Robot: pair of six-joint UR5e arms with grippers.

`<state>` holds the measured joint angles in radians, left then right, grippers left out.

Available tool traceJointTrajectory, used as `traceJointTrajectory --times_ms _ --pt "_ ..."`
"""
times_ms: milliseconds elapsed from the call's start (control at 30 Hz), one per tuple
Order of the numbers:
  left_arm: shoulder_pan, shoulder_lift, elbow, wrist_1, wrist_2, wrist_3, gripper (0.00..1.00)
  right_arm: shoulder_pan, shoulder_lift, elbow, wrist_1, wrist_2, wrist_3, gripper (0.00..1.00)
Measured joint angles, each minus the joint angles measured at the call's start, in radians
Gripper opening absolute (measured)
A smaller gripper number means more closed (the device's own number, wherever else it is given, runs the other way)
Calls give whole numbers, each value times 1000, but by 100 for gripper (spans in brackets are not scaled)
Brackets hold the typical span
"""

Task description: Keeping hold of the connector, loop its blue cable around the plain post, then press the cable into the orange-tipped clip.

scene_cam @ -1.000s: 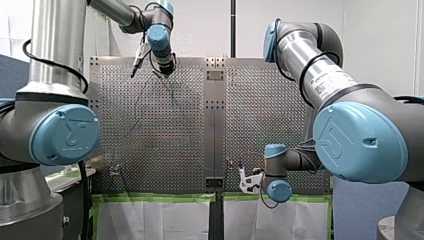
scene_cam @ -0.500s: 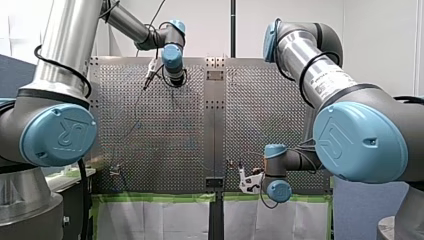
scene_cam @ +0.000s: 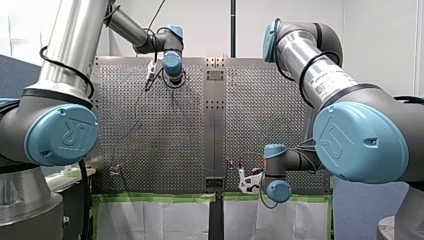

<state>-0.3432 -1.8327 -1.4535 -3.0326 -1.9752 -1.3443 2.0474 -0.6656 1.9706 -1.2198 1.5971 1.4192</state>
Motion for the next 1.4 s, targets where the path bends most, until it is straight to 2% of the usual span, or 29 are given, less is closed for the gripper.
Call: traceJointTrajectory --times_ms 133,300,433,733,1067,1233,1400 --pt "-2 -26 22 35 6 17 98 0 0 0 0 0 0 0" --pt "-2 -70 43 82 -27 59 98 0 0 0 0 0 0 0" --pt "2 -84 45 111 -66 95 98 0 0 0 -1 0 0 0" --pt "-14 -86 46 93 -155 184 98 0 0 0 0 0 0 0" --pt "-22 -94 46 130 -248 278 98 1 0 0 2 0 -1 0" --pt "-23 -126 46 141 -267 327 98 1 0 0 2 0 -2 0" --pt "-25 -147 55 158 -254 367 98 1 0 0 2 0 -4 0"
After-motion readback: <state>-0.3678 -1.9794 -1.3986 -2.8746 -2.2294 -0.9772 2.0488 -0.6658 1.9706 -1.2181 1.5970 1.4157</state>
